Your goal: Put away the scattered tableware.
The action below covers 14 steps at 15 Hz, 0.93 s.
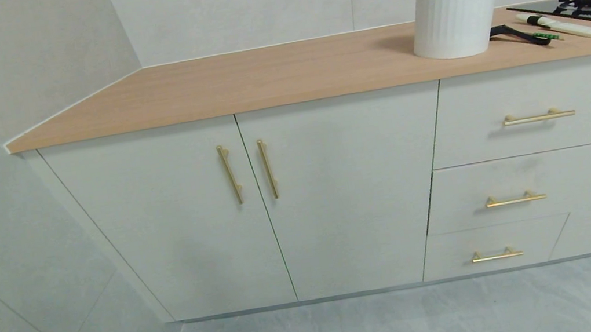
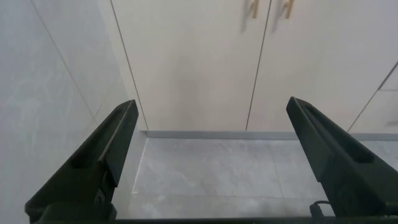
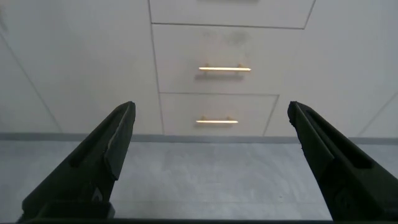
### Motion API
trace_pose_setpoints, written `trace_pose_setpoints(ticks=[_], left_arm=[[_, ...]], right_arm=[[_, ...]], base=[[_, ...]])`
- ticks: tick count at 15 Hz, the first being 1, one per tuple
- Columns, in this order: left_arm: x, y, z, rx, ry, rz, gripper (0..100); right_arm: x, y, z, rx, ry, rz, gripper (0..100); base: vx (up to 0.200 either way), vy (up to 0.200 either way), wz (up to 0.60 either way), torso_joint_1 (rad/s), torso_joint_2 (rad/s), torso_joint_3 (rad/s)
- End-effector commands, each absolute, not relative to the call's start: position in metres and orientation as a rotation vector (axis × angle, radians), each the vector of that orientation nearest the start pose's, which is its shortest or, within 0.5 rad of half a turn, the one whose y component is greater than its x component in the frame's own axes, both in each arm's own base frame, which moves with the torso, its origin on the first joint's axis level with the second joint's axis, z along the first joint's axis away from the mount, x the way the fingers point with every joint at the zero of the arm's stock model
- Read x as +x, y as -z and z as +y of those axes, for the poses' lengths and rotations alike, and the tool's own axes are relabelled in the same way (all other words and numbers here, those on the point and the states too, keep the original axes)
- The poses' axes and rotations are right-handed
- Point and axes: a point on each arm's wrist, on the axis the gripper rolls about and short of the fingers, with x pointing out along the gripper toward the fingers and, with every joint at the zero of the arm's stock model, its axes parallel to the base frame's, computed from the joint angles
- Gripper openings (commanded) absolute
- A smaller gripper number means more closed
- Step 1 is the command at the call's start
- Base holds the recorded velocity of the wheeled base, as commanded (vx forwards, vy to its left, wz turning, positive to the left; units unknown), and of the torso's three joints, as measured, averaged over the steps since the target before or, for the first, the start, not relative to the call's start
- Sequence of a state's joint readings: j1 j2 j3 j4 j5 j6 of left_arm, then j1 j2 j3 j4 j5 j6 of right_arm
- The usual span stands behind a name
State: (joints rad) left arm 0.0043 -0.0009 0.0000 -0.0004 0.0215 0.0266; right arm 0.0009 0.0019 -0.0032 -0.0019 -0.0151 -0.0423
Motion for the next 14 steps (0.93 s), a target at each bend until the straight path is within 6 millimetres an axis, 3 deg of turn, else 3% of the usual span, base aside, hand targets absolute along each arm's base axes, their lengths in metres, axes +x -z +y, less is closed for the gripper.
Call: trace_pose_setpoints(ticks=[1, 14], left_arm=[[-0.0228, -0.0755, 0.0004, 0.026, -0.026, 0.000, 100], [-0.0228, -0.0756, 0.0004, -0.006, -0.028, -0.002, 100]], right_arm=[[-0.0227, -0.0760, -0.0003, -0.028, 0.009, 0.002, 100], [-0.0229, -0.0759, -0.0004, -0.020, 0.014, -0.001, 100]], base=[[0.000, 0.000, 0.00, 0.000, 0.00, 0.000], [0.000, 0.000, 0.00, 0.000, 0.00, 0.000]])
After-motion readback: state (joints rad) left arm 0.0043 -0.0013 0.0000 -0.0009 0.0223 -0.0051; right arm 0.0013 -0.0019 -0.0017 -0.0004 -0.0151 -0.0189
